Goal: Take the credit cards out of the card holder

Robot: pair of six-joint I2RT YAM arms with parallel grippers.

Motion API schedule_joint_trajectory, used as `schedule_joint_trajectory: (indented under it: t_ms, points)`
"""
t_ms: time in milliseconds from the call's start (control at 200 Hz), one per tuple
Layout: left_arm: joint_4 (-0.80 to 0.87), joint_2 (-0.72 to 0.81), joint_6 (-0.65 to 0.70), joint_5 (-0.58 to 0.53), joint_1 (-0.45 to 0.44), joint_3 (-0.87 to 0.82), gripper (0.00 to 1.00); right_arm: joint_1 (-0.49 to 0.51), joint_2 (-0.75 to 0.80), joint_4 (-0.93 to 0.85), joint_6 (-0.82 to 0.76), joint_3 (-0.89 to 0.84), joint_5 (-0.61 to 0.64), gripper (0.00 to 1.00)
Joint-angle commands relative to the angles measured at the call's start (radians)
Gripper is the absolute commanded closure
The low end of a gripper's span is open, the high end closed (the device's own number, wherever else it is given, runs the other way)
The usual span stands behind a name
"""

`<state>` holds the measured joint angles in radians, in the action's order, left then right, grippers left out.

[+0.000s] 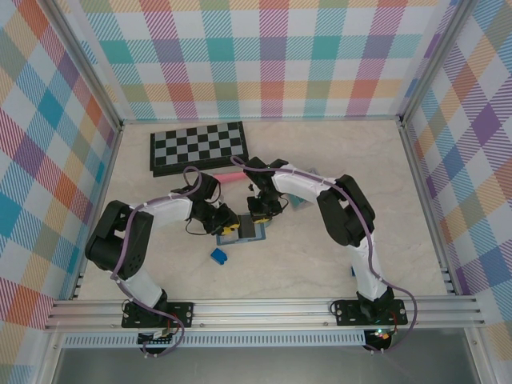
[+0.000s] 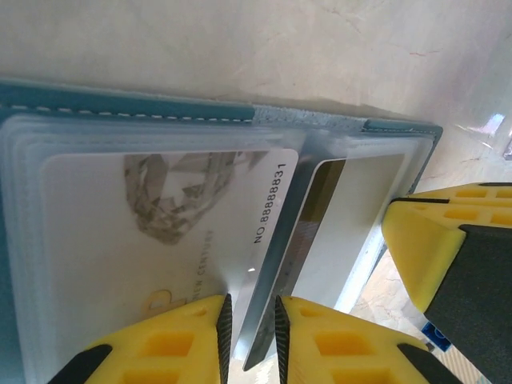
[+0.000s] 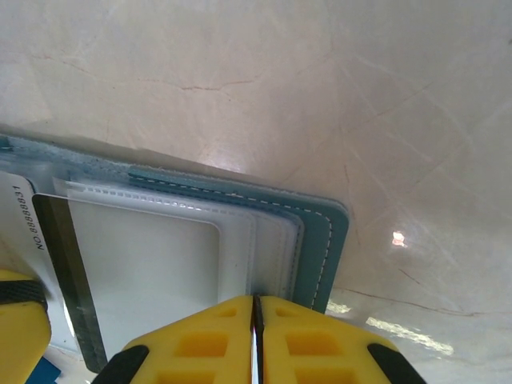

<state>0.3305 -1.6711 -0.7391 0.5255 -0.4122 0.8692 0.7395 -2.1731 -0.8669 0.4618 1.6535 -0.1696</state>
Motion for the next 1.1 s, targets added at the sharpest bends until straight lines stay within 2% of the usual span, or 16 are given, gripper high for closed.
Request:
schedule_joint_trajectory:
  t_ms: [0,575,905,1095]
  points:
    - [-0.020,-0.006,0.032,0.027,-0.016,0.022,0.77,-0.009,-0.034,-0.039,-0.020,0.014,0.011,0.89]
    - [-0.081,-0.012,0.269,0.044,-0.020,-0.003,0.77,-0.012,-0.053,-0.052,-0.052,0.021,0.004,0.89]
    - [-0.077,-0.059,0.279,0.016,-0.014,-0.007,0.76,-0.014,-0.055,-0.054,-0.055,0.017,0.004,0.89]
    - [-0.109,-0.068,0.268,0.057,-0.014,-0.016,0.78,-0.014,-0.058,-0.053,-0.057,0.018,0.002,0.89]
